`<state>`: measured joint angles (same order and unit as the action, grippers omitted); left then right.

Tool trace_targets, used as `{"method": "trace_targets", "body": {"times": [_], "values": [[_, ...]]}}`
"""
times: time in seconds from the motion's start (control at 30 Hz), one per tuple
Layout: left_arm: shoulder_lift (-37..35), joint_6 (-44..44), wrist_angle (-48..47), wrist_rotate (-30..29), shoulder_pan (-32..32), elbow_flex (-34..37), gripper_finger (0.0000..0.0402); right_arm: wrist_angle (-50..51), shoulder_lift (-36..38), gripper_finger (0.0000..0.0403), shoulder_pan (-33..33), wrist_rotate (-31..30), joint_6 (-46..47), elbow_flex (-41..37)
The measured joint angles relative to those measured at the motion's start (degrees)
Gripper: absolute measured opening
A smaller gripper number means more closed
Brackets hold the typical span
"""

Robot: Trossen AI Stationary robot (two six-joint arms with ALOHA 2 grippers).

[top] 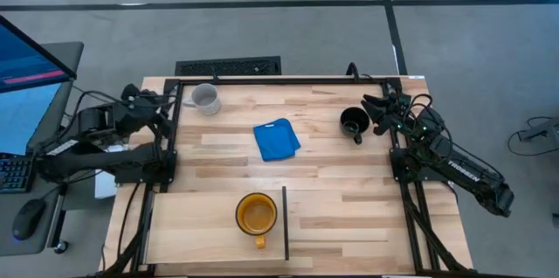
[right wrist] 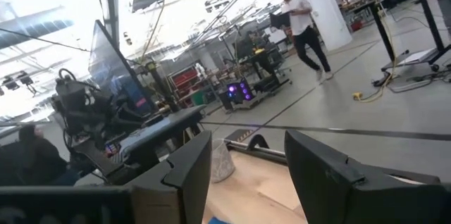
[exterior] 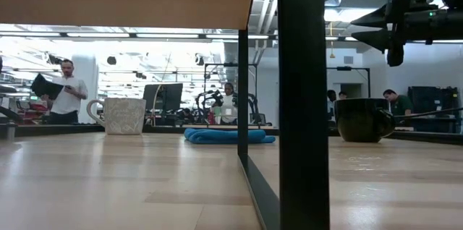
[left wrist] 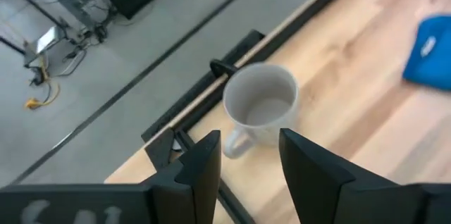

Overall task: Stack small to large cups/mugs on shelf
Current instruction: Put the gray mug on the shelf

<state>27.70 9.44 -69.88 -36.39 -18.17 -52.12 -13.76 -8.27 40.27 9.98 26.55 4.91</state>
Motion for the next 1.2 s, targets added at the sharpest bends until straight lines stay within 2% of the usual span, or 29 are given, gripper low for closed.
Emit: {"method": "trace_targets", "body": {"times": [0.1,0.33,0.6,0.73,0.83,0.97,1.1,1.2], "values": [[0.57,-1.89,0.9,1.63,0.0,2.09,0.012,0.0,0.0,0.0202,0.0,0.0,0.0,0.0],[2.63,-2.41,4.59,-4.49,0.0,8.39,0.0091,0.02,0.0,0.0202,0.0,0.0,0.0,0.0],[6.26,-5.34,7.51,-2.57,-2.03,8.86,0.0072,0.02,0.0,0.0202,0.02,0.01,0.0,0.02],[8.43,-3.41,8.8,5.06,-6.64,7.58,0.0059,0.02,0.0,0.0202,0.0,0.01,0.22,0.02],[11.16,-5.41,8.9,9.35,-10.83,5.31,0.0049,0.02,0.0,0.0202,0.0,0.02,0.3,0.02],[15.12,-11.43,6.76,9.2,-18.44,2.18,0.0036,0.02,0.0,0.0202,0.01,0.0,0.39,0.02],[18.26,-21.5,5.57,9.16,-27.04,1.36,0.0021,0.03,0.0,0.0202,0.02,0.02,0.34,0.02],[20.37,-27.05,5.14,12.06,-32.79,1.36,0.001,0.04,0.0,0.0202,0.0,0.02,0.14,0.02]]}}
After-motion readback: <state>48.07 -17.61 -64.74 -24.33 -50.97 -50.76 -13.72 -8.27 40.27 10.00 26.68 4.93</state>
